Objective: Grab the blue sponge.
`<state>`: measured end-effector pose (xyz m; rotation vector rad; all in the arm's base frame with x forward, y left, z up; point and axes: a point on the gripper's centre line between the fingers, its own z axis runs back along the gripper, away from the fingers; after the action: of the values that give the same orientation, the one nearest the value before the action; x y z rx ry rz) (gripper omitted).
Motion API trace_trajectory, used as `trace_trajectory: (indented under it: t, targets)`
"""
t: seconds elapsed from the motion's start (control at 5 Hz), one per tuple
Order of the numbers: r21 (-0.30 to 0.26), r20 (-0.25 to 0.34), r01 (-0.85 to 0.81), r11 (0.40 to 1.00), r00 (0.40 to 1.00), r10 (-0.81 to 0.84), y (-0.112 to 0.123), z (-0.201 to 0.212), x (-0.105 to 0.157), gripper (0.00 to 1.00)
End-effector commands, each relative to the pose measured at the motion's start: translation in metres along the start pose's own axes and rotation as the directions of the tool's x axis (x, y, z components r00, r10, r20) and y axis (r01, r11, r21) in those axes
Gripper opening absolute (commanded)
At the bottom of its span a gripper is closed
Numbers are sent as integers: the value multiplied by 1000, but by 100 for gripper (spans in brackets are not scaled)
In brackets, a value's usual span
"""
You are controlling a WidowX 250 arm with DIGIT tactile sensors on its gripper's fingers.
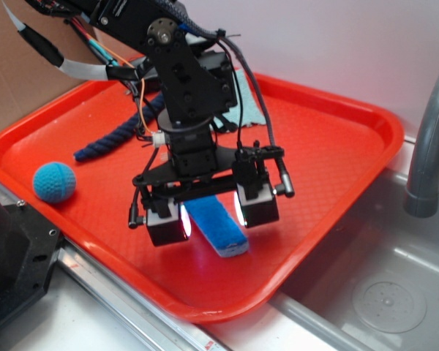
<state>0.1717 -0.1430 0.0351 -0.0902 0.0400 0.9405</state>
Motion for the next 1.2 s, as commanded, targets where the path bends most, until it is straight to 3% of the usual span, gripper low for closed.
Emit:
trace_trajectory:
  t: [0.0,0.4,0.6,0.8,1.0]
  targets:
    - [-35,-4,-4,999,1000,4,8,13,-6,100]
    - [30,8,-13,999,1000,13,22,-9,-13,100]
    - [55,7,20,998,1000,-20,9,-9,-2,100]
    - [78,15,81,994,997,-82,-7,-10,15,0]
    - [104,0,225,969,974,-227,-22,3,28,0]
